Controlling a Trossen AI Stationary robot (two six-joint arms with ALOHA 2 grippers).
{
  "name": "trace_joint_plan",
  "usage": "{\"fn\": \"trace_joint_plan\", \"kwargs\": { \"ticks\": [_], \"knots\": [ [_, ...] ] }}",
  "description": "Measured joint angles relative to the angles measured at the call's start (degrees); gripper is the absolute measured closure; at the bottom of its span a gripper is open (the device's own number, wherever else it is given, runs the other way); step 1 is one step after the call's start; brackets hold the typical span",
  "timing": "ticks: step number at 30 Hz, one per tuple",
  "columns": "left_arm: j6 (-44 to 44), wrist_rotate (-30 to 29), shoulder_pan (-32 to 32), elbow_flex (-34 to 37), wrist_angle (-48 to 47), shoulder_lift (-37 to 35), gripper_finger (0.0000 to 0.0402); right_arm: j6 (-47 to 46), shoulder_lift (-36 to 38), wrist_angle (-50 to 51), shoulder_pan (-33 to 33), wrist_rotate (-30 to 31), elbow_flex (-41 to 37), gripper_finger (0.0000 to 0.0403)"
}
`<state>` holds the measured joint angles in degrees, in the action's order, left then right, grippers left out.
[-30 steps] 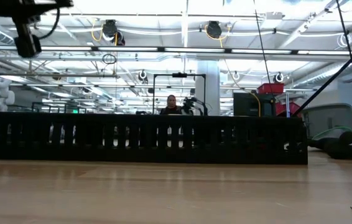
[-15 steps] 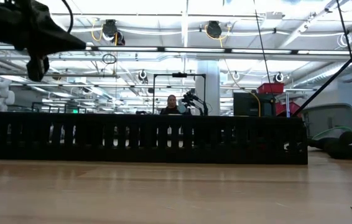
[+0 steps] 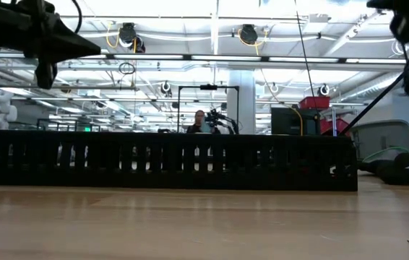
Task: Ziptie cables
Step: Return to Home Position
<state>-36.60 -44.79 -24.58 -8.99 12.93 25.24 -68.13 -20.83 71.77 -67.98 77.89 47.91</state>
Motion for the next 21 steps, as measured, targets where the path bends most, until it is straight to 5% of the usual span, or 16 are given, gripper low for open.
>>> {"fn": "trace_joint_plan", "kwargs": {
  "ticks": [9,15,21],
  "knots": [
    [1.1,-6.5,0.3,0.0,-0.4,-0.2,0.0402,-0.6,10.4,-22.9,-9.6,11.4,-21.7,0.0403],
    [2.9,-12.7,0.3,0.0,-0.5,-0.2,0.0402,-9.7,9.9,-33.9,-12.6,12.0,-33.7,0.0403],
    [2.5,-14.1,0.2,0.0,-0.2,-0.2,0.0402,-5.4,7.9,-50.0,-12.3,12.0,-41.0,0.0403]
  ]
}}
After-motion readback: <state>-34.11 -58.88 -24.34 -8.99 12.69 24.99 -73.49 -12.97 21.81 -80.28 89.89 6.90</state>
